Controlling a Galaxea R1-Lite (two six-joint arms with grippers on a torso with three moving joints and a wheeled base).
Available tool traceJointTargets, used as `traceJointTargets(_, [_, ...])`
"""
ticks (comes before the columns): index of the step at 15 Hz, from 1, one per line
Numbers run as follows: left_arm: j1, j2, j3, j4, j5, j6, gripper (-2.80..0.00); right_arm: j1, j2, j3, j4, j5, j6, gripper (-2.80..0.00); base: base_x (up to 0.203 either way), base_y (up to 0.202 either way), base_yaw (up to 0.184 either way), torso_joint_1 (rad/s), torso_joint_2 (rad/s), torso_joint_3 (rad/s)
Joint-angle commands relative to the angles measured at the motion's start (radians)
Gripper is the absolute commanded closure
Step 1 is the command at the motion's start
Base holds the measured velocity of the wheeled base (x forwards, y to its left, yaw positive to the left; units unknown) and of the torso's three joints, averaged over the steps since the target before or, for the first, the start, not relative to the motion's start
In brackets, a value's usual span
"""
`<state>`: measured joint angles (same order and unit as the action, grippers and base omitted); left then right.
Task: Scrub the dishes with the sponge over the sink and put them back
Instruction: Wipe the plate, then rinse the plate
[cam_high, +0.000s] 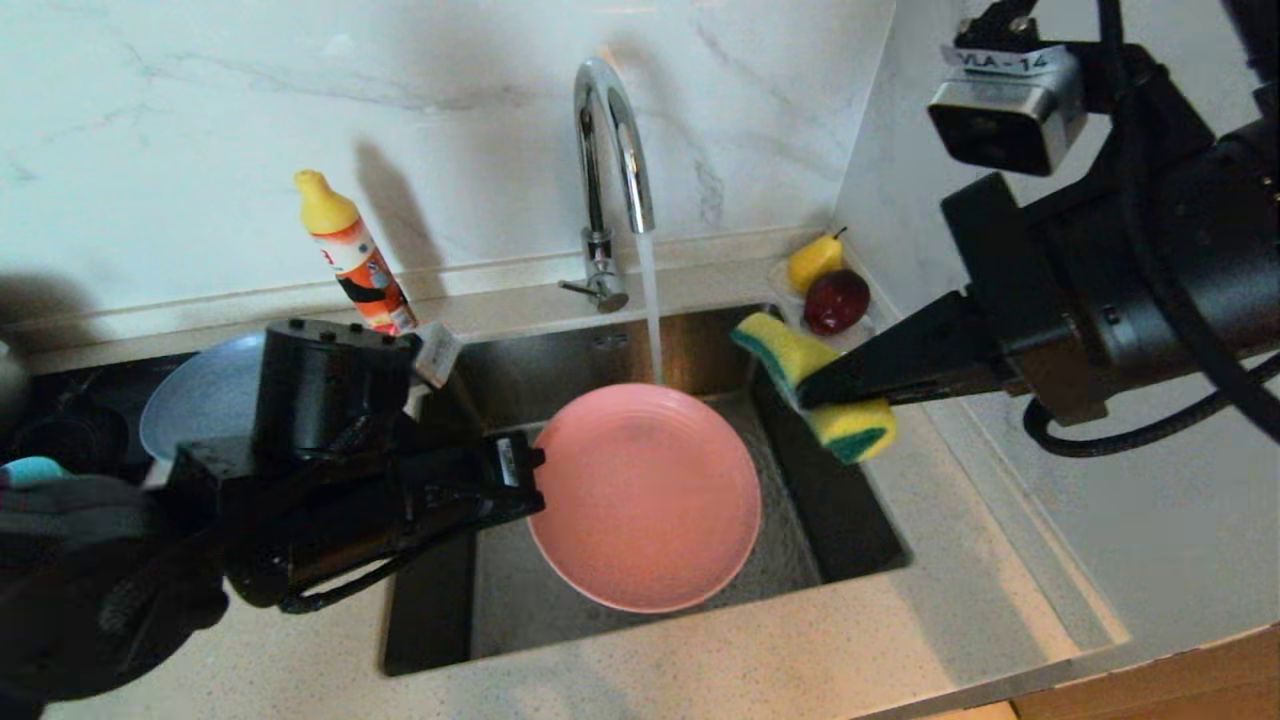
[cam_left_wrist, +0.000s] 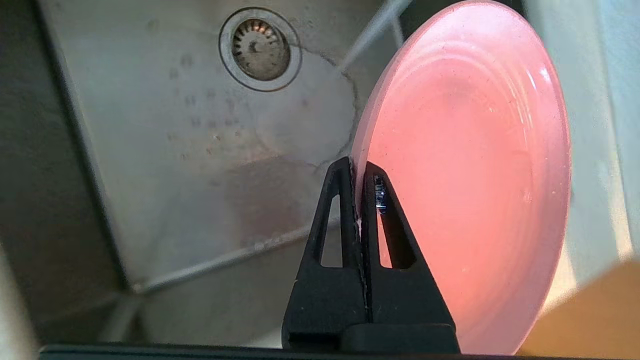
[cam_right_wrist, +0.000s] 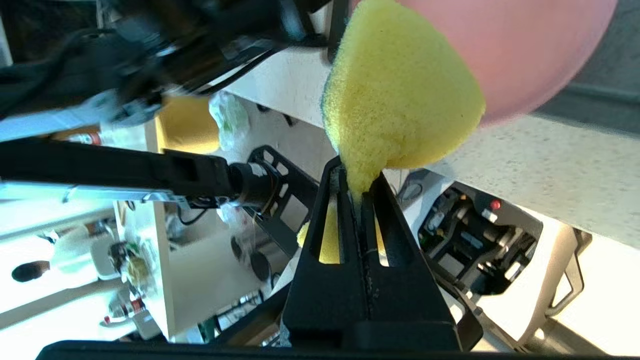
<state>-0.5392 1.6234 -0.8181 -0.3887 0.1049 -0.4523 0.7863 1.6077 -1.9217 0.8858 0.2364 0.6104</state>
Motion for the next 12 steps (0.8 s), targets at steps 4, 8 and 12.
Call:
traceJointTargets(4, [0.022,0.206,-0.179,-0.001,0.002,-0.025,0.0,-0.033,-0.082,0.084,0.005,0.004,0.005,0.0,0.0,0.0,0.0,0.0,0.0,0.0])
traceJointTargets(8, [0.022,0.289,-0.255,-0.001,0.022,-0.022,0.0,-0.036,-0.111,0.152,-0.005,0.004,0.005,0.0,0.0,0.0,0.0,0.0,0.0,0.0])
traceJointTargets(12, [0.021,0.347,-0.325,-0.001,0.056,-0.02,0.0,-0.036,-0.112,0.196,-0.007,0.006,0.005,0.0,0.0,0.0,0.0,0.0,0.0,0.0])
